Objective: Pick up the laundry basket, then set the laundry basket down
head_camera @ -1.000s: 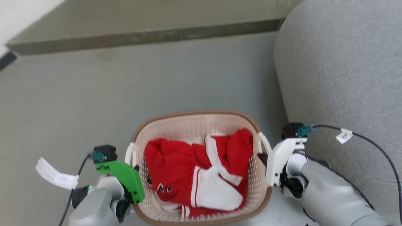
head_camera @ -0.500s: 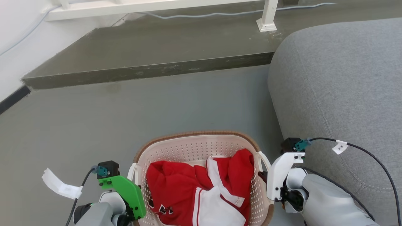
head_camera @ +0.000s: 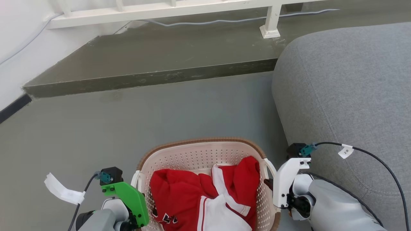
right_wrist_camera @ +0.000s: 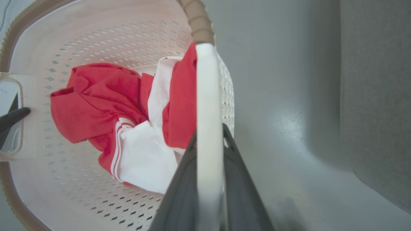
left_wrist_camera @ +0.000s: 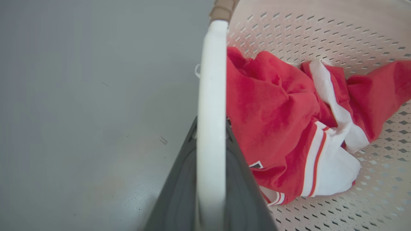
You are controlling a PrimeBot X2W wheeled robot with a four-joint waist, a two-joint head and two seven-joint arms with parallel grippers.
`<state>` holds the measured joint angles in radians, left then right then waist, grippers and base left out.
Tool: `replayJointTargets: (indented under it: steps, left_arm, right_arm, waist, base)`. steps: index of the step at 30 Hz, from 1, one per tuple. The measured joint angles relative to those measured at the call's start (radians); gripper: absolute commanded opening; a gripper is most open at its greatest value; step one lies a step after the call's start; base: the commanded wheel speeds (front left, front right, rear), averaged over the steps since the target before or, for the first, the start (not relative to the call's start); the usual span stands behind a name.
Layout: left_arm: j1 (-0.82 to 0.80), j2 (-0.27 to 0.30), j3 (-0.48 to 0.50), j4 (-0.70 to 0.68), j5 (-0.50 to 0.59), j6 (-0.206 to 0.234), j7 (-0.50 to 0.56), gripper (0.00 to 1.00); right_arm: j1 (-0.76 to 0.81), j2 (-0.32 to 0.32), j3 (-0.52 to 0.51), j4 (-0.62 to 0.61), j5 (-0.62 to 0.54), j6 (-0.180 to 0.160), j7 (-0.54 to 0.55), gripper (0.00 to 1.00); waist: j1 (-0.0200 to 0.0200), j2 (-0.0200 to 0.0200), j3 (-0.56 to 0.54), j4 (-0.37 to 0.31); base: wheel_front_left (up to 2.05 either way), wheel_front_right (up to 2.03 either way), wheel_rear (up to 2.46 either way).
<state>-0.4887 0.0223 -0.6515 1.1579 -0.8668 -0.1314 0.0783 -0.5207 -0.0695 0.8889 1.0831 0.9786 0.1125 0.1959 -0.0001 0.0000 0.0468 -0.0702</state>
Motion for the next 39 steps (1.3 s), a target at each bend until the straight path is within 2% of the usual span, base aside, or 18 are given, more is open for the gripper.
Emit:
replayJointTargets:
  steps: [19,39]
  left_arm:
    - [0.000,0.004,-0.016,-0.002,-0.029,0.001,-0.002,0.00]
    - [-0.133,0.003,-0.020,-0.010,-0.025,0.023,-0.106,0.00]
  right_arm:
    - [-0.006,-0.004,0.019,-0.005,0.017,0.000,-0.001,0.00]
    - [-0.126,-0.030,0.021,-0.040,0.017,0.000,-0.101,0.00]
  waist:
    - [0.0000,0.0000,0.031,-0.003]
    - [0.0000,0.0000,0.223,-0.012]
  base:
    - [0.00,0.00,0.00]
    - [0.00,0.00,0.00]
